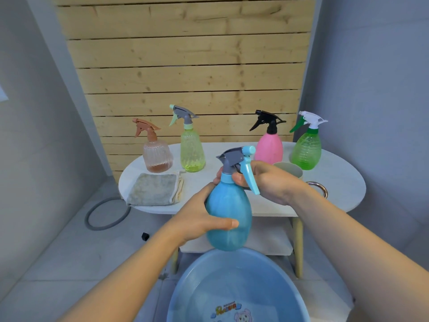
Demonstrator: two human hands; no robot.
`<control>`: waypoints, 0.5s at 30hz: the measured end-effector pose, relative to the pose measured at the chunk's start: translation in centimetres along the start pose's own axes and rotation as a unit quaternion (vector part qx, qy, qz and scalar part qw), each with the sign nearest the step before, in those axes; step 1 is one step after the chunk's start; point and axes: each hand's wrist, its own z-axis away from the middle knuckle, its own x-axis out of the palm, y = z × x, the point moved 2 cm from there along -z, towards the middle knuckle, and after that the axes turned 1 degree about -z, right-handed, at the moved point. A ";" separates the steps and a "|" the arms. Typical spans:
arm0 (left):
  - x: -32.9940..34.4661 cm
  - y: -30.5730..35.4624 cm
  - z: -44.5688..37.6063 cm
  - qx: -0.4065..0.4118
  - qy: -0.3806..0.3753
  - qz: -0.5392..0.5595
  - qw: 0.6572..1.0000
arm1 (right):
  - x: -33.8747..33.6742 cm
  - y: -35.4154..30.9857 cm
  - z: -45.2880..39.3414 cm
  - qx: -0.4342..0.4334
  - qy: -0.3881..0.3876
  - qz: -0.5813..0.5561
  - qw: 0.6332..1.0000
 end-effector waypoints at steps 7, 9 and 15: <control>0.3 -0.1 0.2 0.000 -0.003 -0.003 1.000 | 0.3 -0.6 0.6 0.012 -0.039 -0.050 0.998; 0.2 -0.1 0.1 0.003 0.012 -0.002 1.000 | 0.5 -0.4 0.1 -0.007 0.011 -0.037 0.999; 0.0 0.0 0.2 0.015 0.012 0.007 1.000 | 0.2 -0.2 0.0 -0.042 0.083 -0.045 0.995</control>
